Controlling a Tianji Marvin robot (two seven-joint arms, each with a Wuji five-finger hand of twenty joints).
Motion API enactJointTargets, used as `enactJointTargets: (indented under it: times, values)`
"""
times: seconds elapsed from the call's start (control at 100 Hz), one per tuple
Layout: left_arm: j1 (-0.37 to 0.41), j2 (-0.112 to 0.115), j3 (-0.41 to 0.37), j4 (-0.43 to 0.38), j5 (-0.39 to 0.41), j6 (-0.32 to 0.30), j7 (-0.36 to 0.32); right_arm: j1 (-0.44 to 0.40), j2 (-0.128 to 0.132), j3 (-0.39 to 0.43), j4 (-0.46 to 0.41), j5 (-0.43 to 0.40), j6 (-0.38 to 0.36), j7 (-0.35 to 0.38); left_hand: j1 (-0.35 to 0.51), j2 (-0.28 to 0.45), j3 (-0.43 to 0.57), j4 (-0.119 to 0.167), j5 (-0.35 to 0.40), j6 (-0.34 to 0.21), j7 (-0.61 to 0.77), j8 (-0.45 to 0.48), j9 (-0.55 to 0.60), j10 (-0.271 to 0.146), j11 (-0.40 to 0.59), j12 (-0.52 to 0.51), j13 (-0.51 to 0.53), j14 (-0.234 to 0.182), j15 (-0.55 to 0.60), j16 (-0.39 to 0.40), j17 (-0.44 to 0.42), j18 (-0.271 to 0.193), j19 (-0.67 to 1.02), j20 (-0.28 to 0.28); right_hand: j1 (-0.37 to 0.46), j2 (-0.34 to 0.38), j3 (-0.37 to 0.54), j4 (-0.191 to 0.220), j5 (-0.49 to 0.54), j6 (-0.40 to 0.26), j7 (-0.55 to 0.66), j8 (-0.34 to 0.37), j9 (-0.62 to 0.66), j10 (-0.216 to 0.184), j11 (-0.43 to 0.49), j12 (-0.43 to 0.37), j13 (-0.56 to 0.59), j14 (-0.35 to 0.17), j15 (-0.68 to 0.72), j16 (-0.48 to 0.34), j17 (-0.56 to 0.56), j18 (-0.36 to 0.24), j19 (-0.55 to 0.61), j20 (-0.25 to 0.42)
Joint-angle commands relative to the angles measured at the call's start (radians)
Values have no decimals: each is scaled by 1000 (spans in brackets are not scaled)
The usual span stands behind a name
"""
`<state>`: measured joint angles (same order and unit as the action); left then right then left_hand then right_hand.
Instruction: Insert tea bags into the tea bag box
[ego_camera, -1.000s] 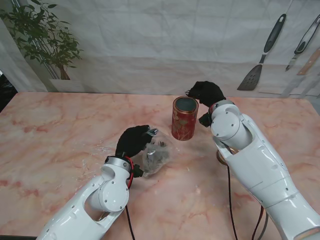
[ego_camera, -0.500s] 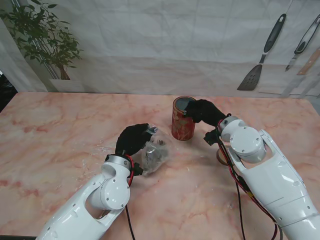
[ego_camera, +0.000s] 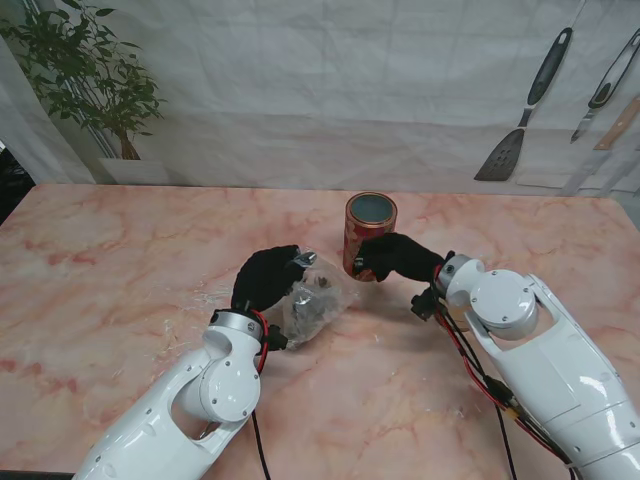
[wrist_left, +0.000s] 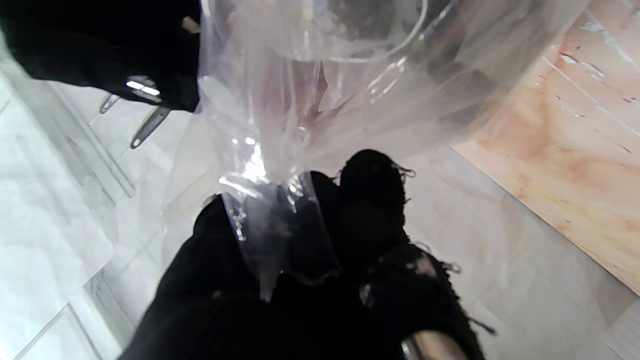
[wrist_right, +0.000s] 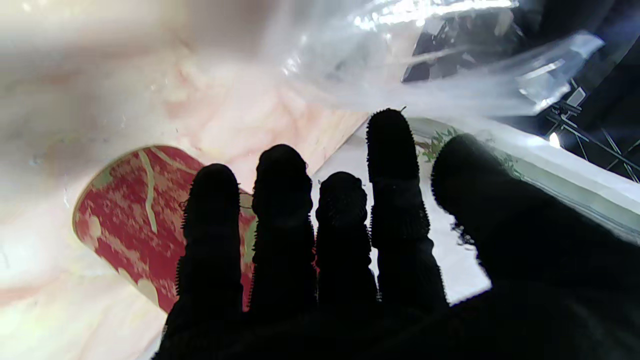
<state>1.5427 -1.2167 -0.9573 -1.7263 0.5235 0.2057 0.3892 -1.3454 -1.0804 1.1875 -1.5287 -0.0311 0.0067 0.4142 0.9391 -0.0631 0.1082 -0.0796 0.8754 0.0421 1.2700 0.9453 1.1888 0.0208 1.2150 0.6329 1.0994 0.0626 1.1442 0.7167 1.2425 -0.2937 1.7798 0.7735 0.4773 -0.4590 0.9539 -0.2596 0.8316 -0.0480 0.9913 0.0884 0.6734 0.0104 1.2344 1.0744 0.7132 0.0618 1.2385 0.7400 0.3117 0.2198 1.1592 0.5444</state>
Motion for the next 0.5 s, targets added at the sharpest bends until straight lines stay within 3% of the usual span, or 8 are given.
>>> enactJointTargets:
  times: [0.0, 0.23, 0.49]
  values:
    - [14, -4, 6, -20, 6, -12, -3, 4, 3, -15, 12, 1, -2, 27, 37, 1, 103, 32, 76, 207, 81, 36, 96, -100, 14, -14, 172, 112, 539, -8, -107, -52, 314, -10, -7, 20, -26, -1, 27, -39, -11, -22, -3, -1, 40, 24, -4, 7, 42, 18, -12, -13, 27, 17]
    - [22, 0, 25, -16, 11, -69, -4, 47, 6, -71, 32, 19, 37, 72, 36, 1, 104, 32, 75, 208, 80, 35, 95, -98, 13, -14, 172, 112, 539, -8, -107, -52, 314, -10, -26, 4, -32, -7, 9, -103, -38, -65, 26, 3, 66, 46, 14, 20, 62, 32, -9, -8, 36, 29]
    - [22, 3, 44, 6, 3, -129, -11, 90, 1, -128, 30, 58, 179, 99, 37, 1, 105, 32, 73, 210, 78, 35, 92, -99, 10, -15, 171, 112, 538, -9, -108, -51, 314, -11, -52, -14, -37, 1, 54, -68, -57, -68, 80, -12, 97, 60, 65, 18, 94, 46, 20, -10, 74, 47]
